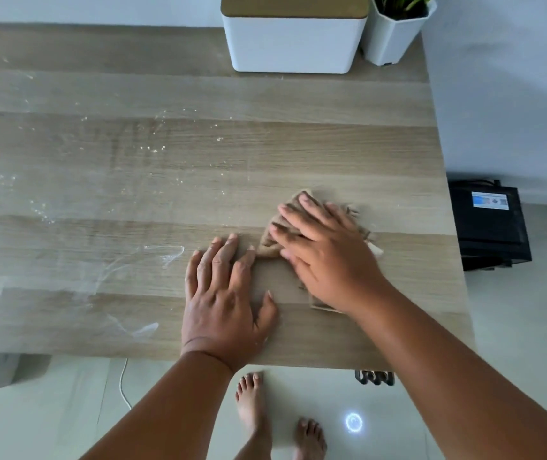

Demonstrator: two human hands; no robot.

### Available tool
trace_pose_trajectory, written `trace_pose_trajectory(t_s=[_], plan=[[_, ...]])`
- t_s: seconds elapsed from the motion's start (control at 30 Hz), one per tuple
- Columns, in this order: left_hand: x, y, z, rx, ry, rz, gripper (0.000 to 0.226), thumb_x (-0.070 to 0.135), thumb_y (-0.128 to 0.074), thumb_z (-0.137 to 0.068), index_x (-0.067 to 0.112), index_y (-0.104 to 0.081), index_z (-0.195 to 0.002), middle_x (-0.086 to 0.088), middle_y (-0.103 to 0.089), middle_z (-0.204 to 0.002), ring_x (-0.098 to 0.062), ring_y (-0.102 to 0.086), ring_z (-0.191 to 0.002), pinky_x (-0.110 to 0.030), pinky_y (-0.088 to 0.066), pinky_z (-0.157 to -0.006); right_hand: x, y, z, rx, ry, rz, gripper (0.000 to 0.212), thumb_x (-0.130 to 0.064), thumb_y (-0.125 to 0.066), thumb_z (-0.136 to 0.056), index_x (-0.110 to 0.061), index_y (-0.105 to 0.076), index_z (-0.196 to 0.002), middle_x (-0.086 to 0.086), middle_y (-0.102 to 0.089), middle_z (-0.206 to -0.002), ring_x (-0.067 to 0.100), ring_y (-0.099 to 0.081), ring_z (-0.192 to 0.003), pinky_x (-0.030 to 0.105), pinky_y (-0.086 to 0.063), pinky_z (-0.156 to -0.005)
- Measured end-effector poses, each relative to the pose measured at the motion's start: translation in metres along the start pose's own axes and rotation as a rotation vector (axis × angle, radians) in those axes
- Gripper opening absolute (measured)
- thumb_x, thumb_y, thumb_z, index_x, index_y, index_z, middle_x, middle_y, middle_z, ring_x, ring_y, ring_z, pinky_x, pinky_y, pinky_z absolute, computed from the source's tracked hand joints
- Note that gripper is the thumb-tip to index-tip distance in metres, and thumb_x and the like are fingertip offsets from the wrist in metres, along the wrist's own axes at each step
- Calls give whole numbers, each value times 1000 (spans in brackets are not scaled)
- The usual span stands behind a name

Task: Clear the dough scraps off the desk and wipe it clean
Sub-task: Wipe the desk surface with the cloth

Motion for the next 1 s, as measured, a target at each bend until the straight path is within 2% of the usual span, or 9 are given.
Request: trace_pose_trajectory(t_s=[0.13,0.3,0.4,0.57,0.63,0.7,0.87,0.93,1.0], plan=[[0,0,-1,7,-2,12,66,48,-56,-83,12,-59,-138,-12,-45,-156,-35,-34,-150,-57,-22,-124,27,7,17,22,-120,48,43,-39,-47,-103,-30,-60,-144,0,-45,-161,29,-33,-153,55,-25,-123],[0,0,0,6,0,8,66,48,-58,-83,12,-59,-139,-12,-45,-156,-35,-34,-150,-57,-22,-123,-6,-3,-10,24,-397,37,46,-39,-45,-103,-29,-55,-147,1,-38,-165,34,-27,-155,55,-22,-123],[0,0,1,9,-2,5,67,49,-57,-83,11,-59,-139,-13,-46,-155,-36,-34,-150,-58,-22,-123,-18,-6,2,12,-302,11,47,-39,-42,-104,-28,-53,-149,1,-35,-166,34,-23,-156,55,-22,-123],[-1,-1,1,24,-7,8,66,48,-56,-83,11,-60,-138,-13,-46,-155,-35,-34,-150,-57,-22,-124,5,2,76,-39,121,13,44,-37,-46,-106,-27,-55,-148,-2,-36,-166,25,-22,-158,54,-26,-122],[0,-1,1,31,-9,11,65,47,-56,-83,11,-60,-137,-13,-46,-155,-35,-34,-150,-57,-21,-124,31,10,95,-51,97,21,44,-37,-46,-107,-29,-53,-149,-3,-34,-166,23,-21,-158,56,-28,-122],[0,0,0,28,-9,15,65,47,-56,-84,11,-59,-138,-13,-46,-155,-35,-34,-150,-57,-21,-124,44,14,99,-9,-26,22,44,-37,-45,-106,-28,-55,-148,-3,-37,-165,23,-23,-157,58,-30,-119],[2,2,1,15,8,16,64,44,-60,-84,11,-59,-138,-13,-46,-155,-35,-33,-150,-56,-20,-125,6,7,55,61,-388,16,45,-35,-47,-101,-28,-60,-144,-1,-41,-163,34,-28,-155,57,-27,-121],[3,2,0,18,6,20,63,42,-57,-84,10,-59,-138,-14,-47,-155,-37,-35,-149,-57,-21,-124,-17,1,48,29,-325,0,45,-37,-47,-102,-29,-58,-145,0,-39,-164,35,-26,-155,56,-26,-121],[3,3,1,20,3,30,61,38,-55,-84,8,-59,-138,-16,-47,-154,-38,-35,-149,-58,-23,-123,-36,-4,66,-12,-135,-5,45,-37,-44,-104,-27,-56,-146,1,-37,-165,33,-23,-156,57,-26,-120]])
Point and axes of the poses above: each hand's wrist, its own z-axis away from the middle knuckle, its own y-axis out of the back of the hand, x = y × z, the point moved 1 cm from there along -z, towards the middle knuckle
